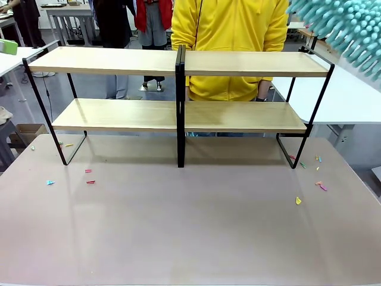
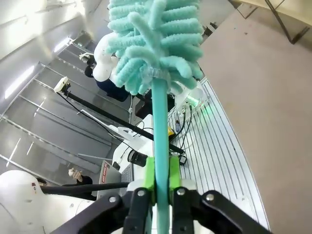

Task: Clean the shelves.
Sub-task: Place the Duster on the table.

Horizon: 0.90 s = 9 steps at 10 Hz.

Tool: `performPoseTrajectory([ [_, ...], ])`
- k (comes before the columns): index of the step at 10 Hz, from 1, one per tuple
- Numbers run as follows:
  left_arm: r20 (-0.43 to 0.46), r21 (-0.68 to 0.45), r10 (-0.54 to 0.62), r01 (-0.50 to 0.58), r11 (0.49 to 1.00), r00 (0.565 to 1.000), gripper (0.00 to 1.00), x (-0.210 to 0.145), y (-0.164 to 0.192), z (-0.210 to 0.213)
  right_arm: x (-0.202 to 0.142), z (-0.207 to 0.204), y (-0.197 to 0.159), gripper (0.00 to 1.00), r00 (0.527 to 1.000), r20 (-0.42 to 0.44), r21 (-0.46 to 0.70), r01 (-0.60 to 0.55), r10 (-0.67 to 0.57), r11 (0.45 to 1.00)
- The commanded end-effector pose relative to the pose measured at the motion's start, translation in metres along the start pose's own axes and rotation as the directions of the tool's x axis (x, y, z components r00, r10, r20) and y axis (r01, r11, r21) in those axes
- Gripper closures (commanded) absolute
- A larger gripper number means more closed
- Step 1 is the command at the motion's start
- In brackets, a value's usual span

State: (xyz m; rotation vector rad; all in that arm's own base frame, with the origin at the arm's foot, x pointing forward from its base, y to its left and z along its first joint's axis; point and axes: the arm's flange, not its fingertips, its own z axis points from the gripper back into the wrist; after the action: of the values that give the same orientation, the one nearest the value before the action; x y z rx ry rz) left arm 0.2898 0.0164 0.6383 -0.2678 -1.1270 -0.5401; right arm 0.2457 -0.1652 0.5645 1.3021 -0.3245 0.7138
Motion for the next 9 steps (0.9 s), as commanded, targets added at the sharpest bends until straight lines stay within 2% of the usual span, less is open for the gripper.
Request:
performPoseTrajectory([
  [1,0.0,0.0,0.0,0.0,1.0,1.0,0.0,0.0,0.0,0.0,0.0,0.0,0.0,0.87,1.0,0.0,0.001,0.001,-0.001,1.0],
  [2,-0.054,-0.331,-0.112,0.088,0.939,0.992,0.0,0.004,-0.016,-0.03,0.014,-0.034,-0.013,0.87,0.914,-0.382,-0.026,0.135,-0.135,0.991],
  [3,-0.086,-0.514,-0.157,0.091,0.853,0.984,0.0,-0.011,-0.038,-0.061,0.02,-0.074,-0.04,0.87,0.819,-0.537,-0.072,0.195,-0.203,0.978],
  [4,-0.117,-0.577,-0.121,0.032,0.816,0.986,0.0,-0.037,-0.056,-0.075,0.015,-0.107,-0.067,0.87,0.784,-0.581,-0.096,0.201,-0.219,0.975],
  [5,-0.156,-0.592,-0.064,-0.041,0.805,0.986,0.0,-0.067,-0.068,-0.082,0.011,-0.133,-0.088,0.87,0.753,-0.594,-0.175,0.223,-0.283,0.959],
  [6,-0.226,-0.588,0.041,-0.17,0.791,0.973,0.0,-0.106,-0.084,-0.093,0.007,-0.162,-0.113,0.87,0.712,-0.608,-0.262,0.237,-0.351,0.935],
  [7,-0.299,-0.602,0.177,-0.329,0.727,0.938,0.0,-0.151,-0.102,-0.106,0.0,-0.183,-0.134,0.87,0.679,-0.626,-0.316,0.228,-0.383,0.921],
  [8,-0.534,-0.463,0.327,-0.594,0.658,0.78,0.0,-0.204,-0.116,-0.119,0.0,-0.191,-0.154,0.87,0.687,-0.609,-0.329,0.237,-0.397,0.914],
  [9,-0.735,-0.273,0.373,-0.751,0.602,0.566,0.0,-0.247,-0.117,-0.12,0.001,-0.19,-0.165,0.87,0.697,-0.592,-0.339,0.242,-0.406,0.909],
])
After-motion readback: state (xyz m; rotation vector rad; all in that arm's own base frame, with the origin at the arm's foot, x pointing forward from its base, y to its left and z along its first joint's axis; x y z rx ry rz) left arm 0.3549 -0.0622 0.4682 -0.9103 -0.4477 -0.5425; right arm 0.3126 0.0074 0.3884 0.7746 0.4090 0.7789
